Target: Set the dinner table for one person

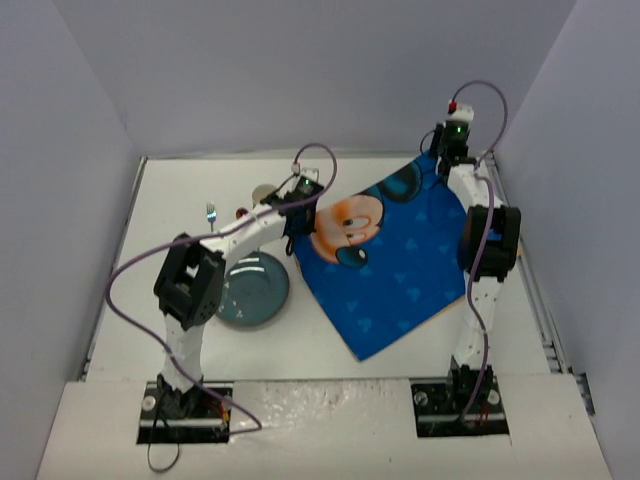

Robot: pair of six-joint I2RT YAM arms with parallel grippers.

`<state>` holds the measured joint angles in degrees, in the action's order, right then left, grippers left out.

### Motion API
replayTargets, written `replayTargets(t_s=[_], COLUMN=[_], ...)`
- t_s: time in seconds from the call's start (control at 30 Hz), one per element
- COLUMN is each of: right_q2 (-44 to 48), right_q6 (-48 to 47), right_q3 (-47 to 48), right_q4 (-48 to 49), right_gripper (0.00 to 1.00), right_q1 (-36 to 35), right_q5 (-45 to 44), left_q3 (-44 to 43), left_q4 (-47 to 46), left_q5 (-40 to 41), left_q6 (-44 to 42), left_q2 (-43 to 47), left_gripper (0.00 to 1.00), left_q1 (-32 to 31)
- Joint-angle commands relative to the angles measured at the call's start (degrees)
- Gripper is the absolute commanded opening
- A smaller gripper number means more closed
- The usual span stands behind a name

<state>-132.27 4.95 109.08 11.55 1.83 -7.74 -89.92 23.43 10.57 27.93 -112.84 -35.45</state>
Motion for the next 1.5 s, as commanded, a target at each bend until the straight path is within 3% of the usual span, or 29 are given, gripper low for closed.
replayTargets(t_s=[0.0, 0.03, 0.07, 0.13, 0.27, 0.47, 0.6, 0.83, 1.07, 1.47], right_q2=[1.76, 3.49, 3.73, 11.21, 23.41, 34.39, 35.67, 30.33, 27.55, 27.25], right_q6=[-1.75, -1.70, -1.65, -0.22, 5.86, 14.00, 15.83, 15.41, 16.17, 16.49], right_q3=[7.84, 6.69, 6.46, 0.00, -14.33, -33.01, -42.17, -45.53, -47.22, -46.73], right_q4=[-2.00, -2.40, -2.42, -2.97, -4.54, -4.85, -4.58, -1.27, 1.03, 1.55], right_gripper=[0.53, 0.57, 0.57, 0.64, 0.66, 0.66, 0.66, 0.62, 0.62, 0.70], right_q1=[-0.22, -0.16, -0.14, 0.55, 2.63, 6.42, 7.76, 9.77, 9.68, 9.44], right_q5=[5.04, 5.10, 5.10, 4.97, 4.38, 5.57, 6.61, 12.73, 11.75, 13.18], left_q3=[-5.85, -5.97, -5.97, -5.92, -5.81, -4.32, -4.64, -6.13, 0.05, 9.12], left_q4=[2.16, 2.05, 2.05, 2.04, 2.25, -1.90, -4.74, -5.86, -4.92, -3.99], left_q5=[-0.10, -0.55, -0.59, -1.54, -3.67, -8.11, -9.78, -8.45, -4.66, -2.53], left_q6=[0.96, 0.90, 0.88, 0.30, -1.21, -3.69, -3.08, -1.88, 1.71, 6.44], left_q2=[0.24, 0.54, 0.92, 2.71, 6.58, 4.91, -0.86, -9.14, -8.41, -6.04], left_gripper=[0.16, 0.28, 0.30, 0.66, 0.86, 0.89, 0.89, 0.86, 0.86, 0.86], left_q1=[1.17, 1.17, 1.17, 1.05, -0.07, -3.74, -4.19, -3.88, -1.80, -0.55])
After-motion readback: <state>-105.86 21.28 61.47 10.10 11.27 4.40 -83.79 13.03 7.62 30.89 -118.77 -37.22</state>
